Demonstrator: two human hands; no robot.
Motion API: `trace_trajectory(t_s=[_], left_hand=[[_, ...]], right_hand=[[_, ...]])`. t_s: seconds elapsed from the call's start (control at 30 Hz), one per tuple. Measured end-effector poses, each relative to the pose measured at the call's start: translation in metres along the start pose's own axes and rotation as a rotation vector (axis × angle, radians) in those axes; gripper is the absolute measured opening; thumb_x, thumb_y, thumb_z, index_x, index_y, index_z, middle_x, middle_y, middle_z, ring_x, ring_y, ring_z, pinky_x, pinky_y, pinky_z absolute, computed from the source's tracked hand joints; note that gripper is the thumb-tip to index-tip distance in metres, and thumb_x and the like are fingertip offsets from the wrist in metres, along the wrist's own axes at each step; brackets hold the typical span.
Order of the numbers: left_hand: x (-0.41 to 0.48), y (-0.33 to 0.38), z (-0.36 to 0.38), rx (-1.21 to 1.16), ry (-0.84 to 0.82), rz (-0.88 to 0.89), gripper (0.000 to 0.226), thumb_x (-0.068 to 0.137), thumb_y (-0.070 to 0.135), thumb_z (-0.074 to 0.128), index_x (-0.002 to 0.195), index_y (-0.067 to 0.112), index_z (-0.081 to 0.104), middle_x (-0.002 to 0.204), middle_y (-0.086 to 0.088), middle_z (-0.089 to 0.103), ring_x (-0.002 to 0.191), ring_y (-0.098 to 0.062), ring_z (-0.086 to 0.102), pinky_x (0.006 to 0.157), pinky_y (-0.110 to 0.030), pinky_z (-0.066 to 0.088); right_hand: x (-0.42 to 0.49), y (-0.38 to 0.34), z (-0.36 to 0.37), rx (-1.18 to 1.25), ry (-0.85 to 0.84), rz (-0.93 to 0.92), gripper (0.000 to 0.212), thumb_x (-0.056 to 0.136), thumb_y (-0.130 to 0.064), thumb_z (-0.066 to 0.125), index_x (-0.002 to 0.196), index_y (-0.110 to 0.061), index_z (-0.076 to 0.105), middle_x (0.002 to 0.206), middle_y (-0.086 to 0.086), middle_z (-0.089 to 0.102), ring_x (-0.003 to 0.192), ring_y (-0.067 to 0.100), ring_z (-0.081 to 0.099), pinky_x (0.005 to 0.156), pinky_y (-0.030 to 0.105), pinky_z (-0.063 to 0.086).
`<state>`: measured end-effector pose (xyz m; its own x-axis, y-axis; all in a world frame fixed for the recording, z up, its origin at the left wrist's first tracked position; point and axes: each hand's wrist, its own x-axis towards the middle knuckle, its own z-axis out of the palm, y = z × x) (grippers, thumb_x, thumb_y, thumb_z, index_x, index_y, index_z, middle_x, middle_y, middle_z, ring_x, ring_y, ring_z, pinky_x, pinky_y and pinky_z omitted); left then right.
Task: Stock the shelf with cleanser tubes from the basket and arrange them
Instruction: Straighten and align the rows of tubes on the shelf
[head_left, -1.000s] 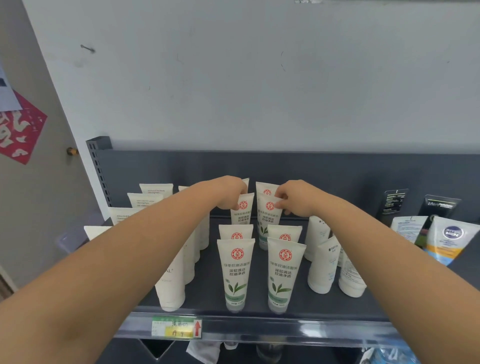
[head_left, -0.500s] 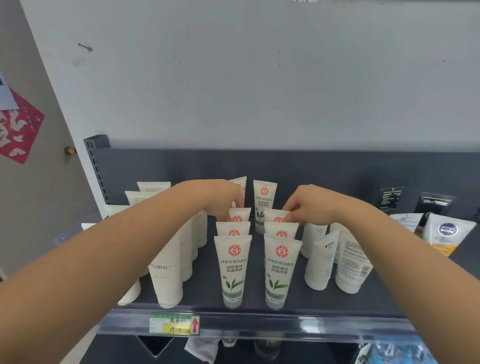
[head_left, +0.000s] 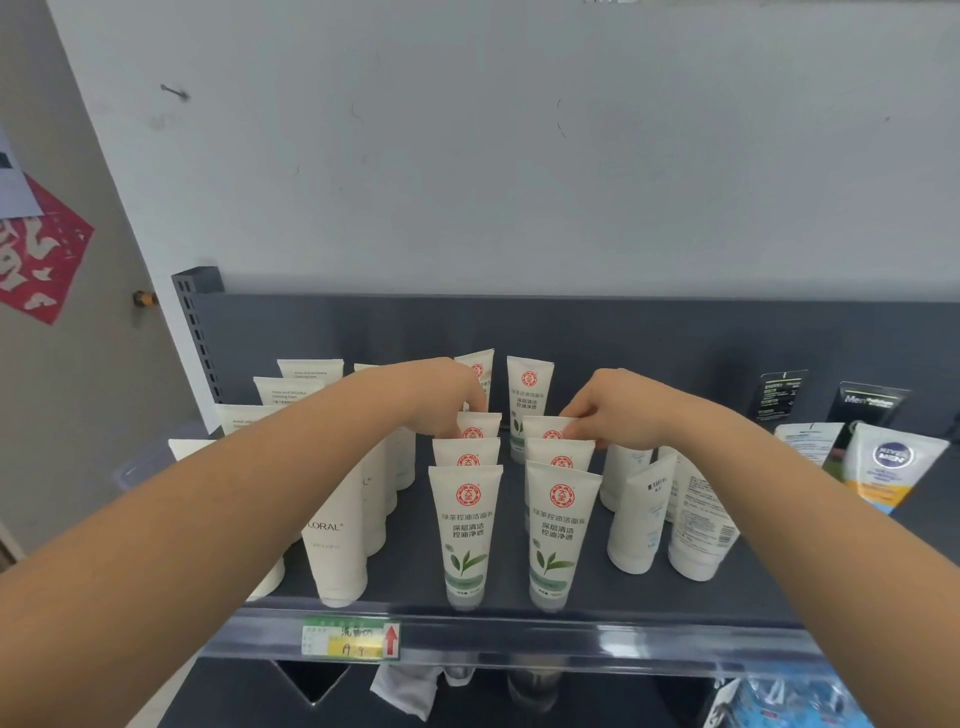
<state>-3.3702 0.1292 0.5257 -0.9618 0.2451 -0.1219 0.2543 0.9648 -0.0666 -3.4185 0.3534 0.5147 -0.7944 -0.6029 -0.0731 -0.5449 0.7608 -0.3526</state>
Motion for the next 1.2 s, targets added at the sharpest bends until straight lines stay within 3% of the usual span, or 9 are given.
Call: trace_trajectory(t_s=[0.13,0.4,0.6,0.8,0.93,1.03,1.13,1.2], left_hand=[[-0.001,-0.003,0.003,0.001,0.017,-0.004,0.032,0.09,0.024,0.068,0.121,0.021,0.064,0.121,0.003,0.064,0.103,-0.012,0.058,0.089,-0.024,0.046],[-0.003,-0.004,0.005,0.019,0.035,0.01,0.027,0.092,0.02,0.064,0.119,0.02,0.065,0.116,0.003,0.065,0.091,-0.008,0.052,0.079,-0.02,0.041],[0.0,-0.002,0.007,0.01,0.025,-0.004,0.029,0.092,0.02,0.064,0.121,0.021,0.063,0.119,0.002,0.064,0.103,-0.014,0.059,0.086,-0.022,0.045],[-0.001,-0.001,-0.002,0.023,-0.078,0.005,0.032,0.093,0.025,0.062,0.125,0.021,0.062,0.122,0.003,0.064,0.101,-0.012,0.058,0.088,-0.022,0.045],[-0.006,-0.006,-0.027,-0.071,-0.149,0.002,0.039,0.092,0.039,0.062,0.128,0.025,0.062,0.124,0.009,0.065,0.102,-0.007,0.057,0.092,-0.024,0.041],[0.0,-0.014,-0.041,-0.111,-0.014,-0.028,0.037,0.096,0.043,0.052,0.126,0.024,0.063,0.128,0.008,0.062,0.112,-0.011,0.057,0.101,-0.03,0.041],[0.016,-0.021,-0.043,-0.109,0.149,-0.092,0.035,0.097,0.036,0.053,0.128,0.02,0.059,0.129,0.003,0.06,0.113,-0.015,0.056,0.094,-0.028,0.041],[0.03,-0.023,-0.042,-0.115,0.158,-0.135,0.043,0.095,0.033,0.059,0.135,0.018,0.052,0.135,0.0,0.057,0.119,-0.02,0.055,0.098,-0.032,0.042]], right_hand=[[0.0,0.002,0.003,0.081,-0.003,0.022,0.022,0.093,-0.028,0.062,0.111,-0.023,0.073,0.105,-0.009,0.073,0.081,0.008,0.072,0.086,0.029,0.057],[0.001,0.004,-0.001,0.083,-0.029,0.006,0.019,0.091,-0.027,0.065,0.107,-0.022,0.075,0.099,-0.014,0.073,0.079,0.004,0.072,0.079,0.021,0.057],[0.004,0.004,-0.006,0.044,-0.08,0.014,0.02,0.091,-0.027,0.064,0.106,-0.021,0.076,0.1,-0.009,0.075,0.078,0.006,0.073,0.081,0.025,0.058],[0.004,-0.005,-0.01,-0.116,-0.077,0.023,0.022,0.092,-0.031,0.063,0.107,-0.021,0.074,0.098,-0.006,0.075,0.073,0.005,0.07,0.067,0.013,0.05],[0.005,-0.007,-0.017,-0.155,-0.238,0.036,0.029,0.093,-0.037,0.06,0.118,-0.024,0.069,0.106,-0.007,0.072,0.087,0.01,0.07,0.078,0.021,0.056],[0.006,-0.006,-0.035,-0.063,-0.255,0.027,0.031,0.094,-0.033,0.06,0.123,-0.025,0.064,0.109,-0.008,0.07,0.092,0.009,0.068,0.082,0.025,0.058],[0.016,-0.003,-0.053,-0.015,-0.097,-0.001,0.028,0.095,-0.032,0.058,0.121,-0.023,0.064,0.109,-0.006,0.069,0.091,0.008,0.068,0.083,0.027,0.058],[0.028,0.001,-0.059,-0.026,-0.008,-0.006,0.029,0.096,-0.034,0.056,0.121,-0.023,0.065,0.112,-0.005,0.068,0.093,0.01,0.067,0.084,0.028,0.057]])
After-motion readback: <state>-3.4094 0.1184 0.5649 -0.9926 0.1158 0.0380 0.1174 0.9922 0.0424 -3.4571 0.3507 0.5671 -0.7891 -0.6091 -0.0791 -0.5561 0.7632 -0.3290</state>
